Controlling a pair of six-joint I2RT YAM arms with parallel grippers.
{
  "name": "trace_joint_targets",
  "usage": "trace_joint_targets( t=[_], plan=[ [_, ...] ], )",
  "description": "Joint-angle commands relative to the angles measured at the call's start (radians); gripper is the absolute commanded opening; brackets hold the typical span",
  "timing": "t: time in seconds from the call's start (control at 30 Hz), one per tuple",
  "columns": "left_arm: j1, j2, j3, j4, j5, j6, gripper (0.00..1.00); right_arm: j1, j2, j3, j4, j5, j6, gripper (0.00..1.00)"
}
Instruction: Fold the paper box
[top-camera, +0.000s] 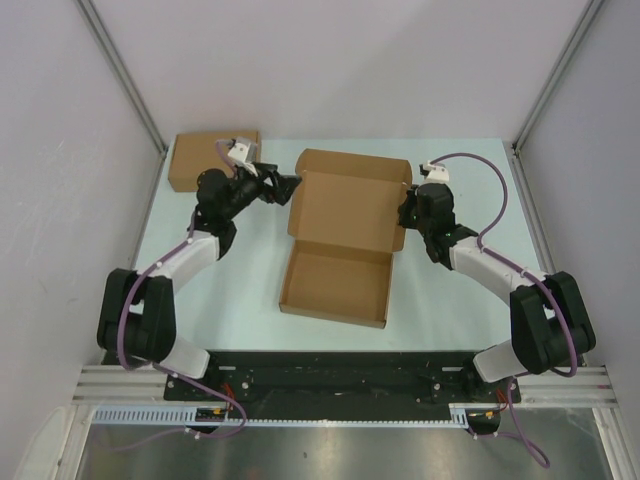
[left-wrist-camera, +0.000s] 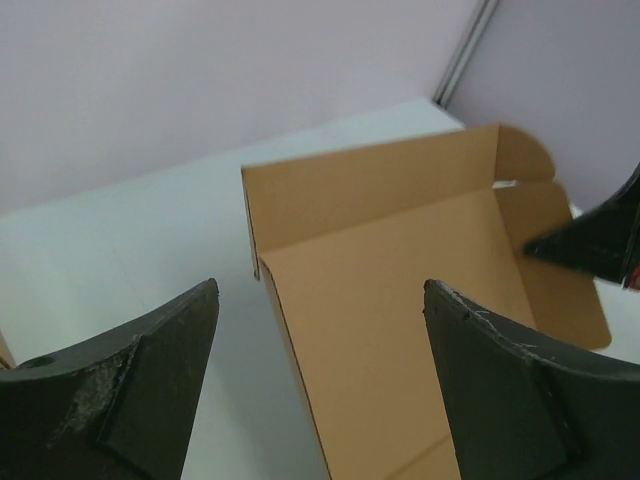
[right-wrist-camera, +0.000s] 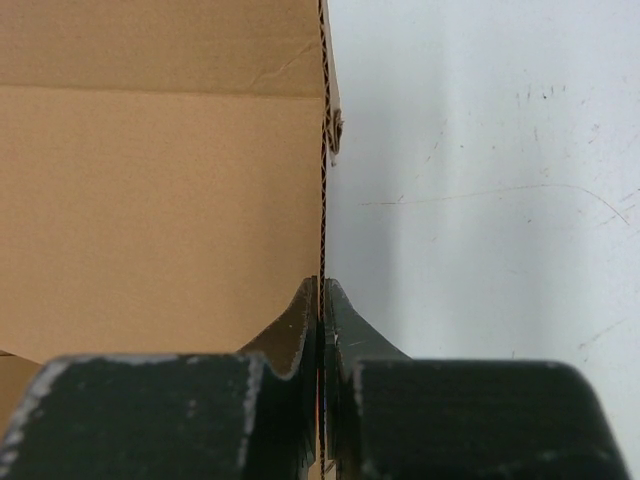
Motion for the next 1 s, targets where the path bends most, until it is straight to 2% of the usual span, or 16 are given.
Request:
trace_joint_targets(
  t=[0.0, 0.2, 0.37, 0.57, 0.7, 0.87, 0.97],
  plan=[
    [-0.004, 0.036, 0.093, -0.204, 0.041, 0.092, 0.87, -0.002, -0.006, 0.059, 0.018, -0.015, -0.019, 0.0],
    [-0.033, 0.103, 0.159, -0.316, 0.03, 0.144, 0.82, -0.003, -0.002, 0.065, 0.016, -0.018, -0.02, 0.0],
    [-0.045, 0.146, 0.166, -0.353, 0.03, 0.161, 0.69, -0.003, -0.002, 0.065, 0.016, -0.019, -0.022, 0.0],
    [-0.047, 0.155, 0.153, -0.356, -0.01, 0.167, 0.43, -0.002, 0.008, 0.07, 0.018, -0.024, -0.023, 0.0],
    [-0.048, 0.174, 0.16, -0.356, -0.03, 0.162, 0.39, 0.001, 0.008, 0.07, 0.018, -0.019, -0.026, 0.0],
    [-0.057, 0.187, 0.163, -0.361, -0.044, 0.167, 0.38, 0.01, 0.008, 0.072, 0.013, -0.015, -0.034, 0.0],
    [-0.066, 0.189, 0.165, -0.362, -0.056, 0.174, 0.27, 0.013, 0.011, 0.075, 0.013, -0.012, -0.037, 0.0]
  ],
)
